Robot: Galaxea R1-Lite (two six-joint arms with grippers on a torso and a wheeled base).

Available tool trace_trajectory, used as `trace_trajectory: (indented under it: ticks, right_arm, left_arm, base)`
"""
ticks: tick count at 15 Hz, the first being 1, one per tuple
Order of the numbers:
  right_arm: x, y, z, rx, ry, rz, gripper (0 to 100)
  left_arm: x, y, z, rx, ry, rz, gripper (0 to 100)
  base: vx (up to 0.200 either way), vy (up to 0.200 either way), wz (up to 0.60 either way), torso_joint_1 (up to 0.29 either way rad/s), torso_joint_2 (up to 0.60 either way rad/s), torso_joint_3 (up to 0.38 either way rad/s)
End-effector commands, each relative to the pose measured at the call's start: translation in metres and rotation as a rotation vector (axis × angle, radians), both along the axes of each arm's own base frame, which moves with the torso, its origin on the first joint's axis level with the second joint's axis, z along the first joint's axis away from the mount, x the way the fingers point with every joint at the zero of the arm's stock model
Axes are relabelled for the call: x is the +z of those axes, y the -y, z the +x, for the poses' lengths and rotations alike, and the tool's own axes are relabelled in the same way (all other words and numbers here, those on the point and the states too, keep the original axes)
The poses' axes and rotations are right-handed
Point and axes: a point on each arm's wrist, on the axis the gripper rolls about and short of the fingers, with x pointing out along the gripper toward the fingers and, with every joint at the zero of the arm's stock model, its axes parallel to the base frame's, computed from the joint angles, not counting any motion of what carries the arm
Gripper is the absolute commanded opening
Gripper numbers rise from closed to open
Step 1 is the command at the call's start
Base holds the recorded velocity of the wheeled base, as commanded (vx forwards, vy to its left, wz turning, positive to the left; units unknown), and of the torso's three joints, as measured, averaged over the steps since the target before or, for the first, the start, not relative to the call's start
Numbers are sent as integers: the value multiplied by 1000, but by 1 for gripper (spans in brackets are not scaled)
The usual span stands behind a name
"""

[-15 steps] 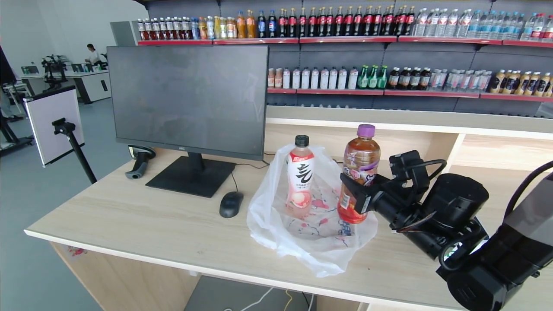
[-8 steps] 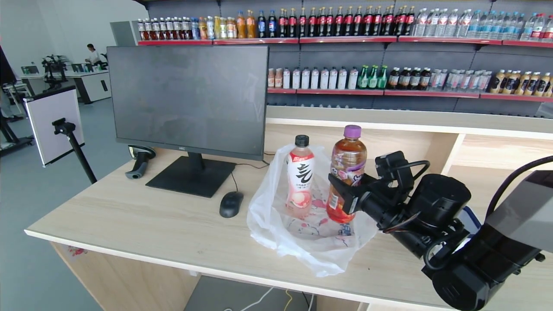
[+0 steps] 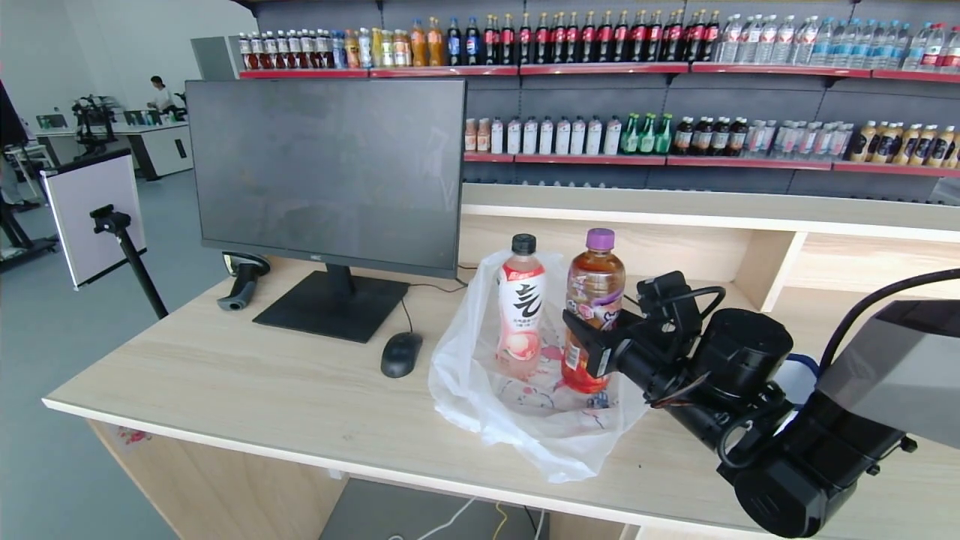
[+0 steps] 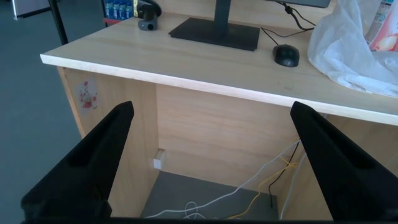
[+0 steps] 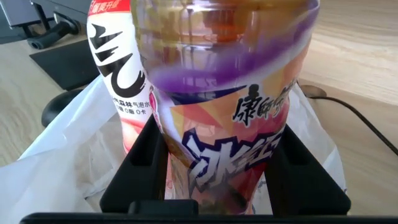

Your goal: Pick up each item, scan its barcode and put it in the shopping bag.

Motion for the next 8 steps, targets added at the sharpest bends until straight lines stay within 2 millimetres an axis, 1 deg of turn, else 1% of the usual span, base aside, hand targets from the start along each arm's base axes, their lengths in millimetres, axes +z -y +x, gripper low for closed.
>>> trace_trajectory:
  ticks: [1,3,5,6,8]
  right_arm:
    - [-4,-3,2,6,-7,-3,0]
    - [-4,-4,4,6,0,1,0]
    - [-8,-6,5,8,-10,-4,0]
    - [-14,-5,5,8,-30,-15,0]
    - [-16,-6,5,8,-34,-17,0]
  left_arm:
    - [0,0,0,0,1,0,100]
    - [0,0,0,0,1,1,100]
    - [0,0,0,0,1,1,100]
    - [0,0,0,0,1,1,100]
    - [0,0,0,0,1,1,100]
  base:
    - [0,0,0,0,0,0]
    - [0,0,0,0,0,0]
    - [0,0,0,0,0,0]
    - [0,0,0,0,0,0]
    - [0,0,0,0,0,0]
